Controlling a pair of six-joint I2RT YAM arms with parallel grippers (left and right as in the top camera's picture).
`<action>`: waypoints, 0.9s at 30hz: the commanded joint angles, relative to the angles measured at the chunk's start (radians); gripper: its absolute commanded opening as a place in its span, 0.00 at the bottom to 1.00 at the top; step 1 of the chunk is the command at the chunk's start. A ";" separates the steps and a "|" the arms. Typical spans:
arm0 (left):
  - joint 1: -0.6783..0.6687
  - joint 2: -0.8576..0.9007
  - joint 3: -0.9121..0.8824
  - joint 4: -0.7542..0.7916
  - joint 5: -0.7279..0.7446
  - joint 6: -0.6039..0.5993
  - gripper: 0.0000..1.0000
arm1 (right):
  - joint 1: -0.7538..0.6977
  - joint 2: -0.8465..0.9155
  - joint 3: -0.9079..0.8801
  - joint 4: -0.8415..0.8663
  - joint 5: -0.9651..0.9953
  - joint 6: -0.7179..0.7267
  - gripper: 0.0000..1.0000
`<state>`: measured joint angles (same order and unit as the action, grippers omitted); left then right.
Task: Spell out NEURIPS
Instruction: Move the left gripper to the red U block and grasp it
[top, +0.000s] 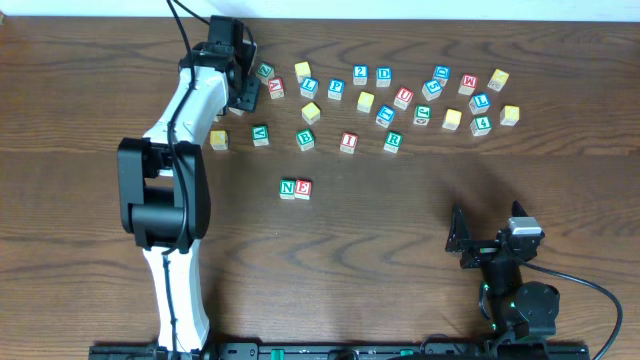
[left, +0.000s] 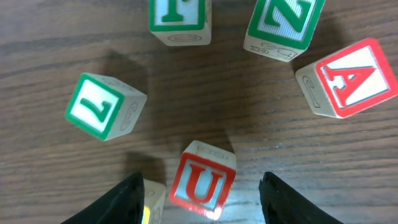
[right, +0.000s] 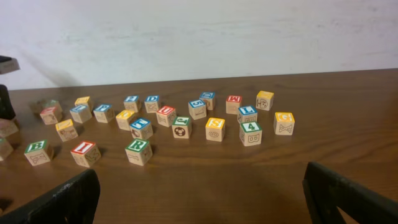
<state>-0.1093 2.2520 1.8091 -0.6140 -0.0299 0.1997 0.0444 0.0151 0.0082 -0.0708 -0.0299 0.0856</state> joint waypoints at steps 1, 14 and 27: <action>0.000 0.031 0.027 0.014 -0.008 0.017 0.57 | 0.002 -0.003 -0.003 -0.003 -0.006 -0.008 0.99; 0.000 0.075 0.026 0.018 -0.009 0.016 0.43 | 0.002 -0.003 -0.003 -0.003 -0.006 -0.008 0.99; 0.000 0.021 0.026 0.011 -0.039 -0.109 0.29 | 0.002 -0.003 -0.003 -0.003 -0.006 -0.008 0.99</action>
<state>-0.1101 2.3173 1.8126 -0.5983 -0.0471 0.1337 0.0444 0.0151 0.0082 -0.0708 -0.0299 0.0853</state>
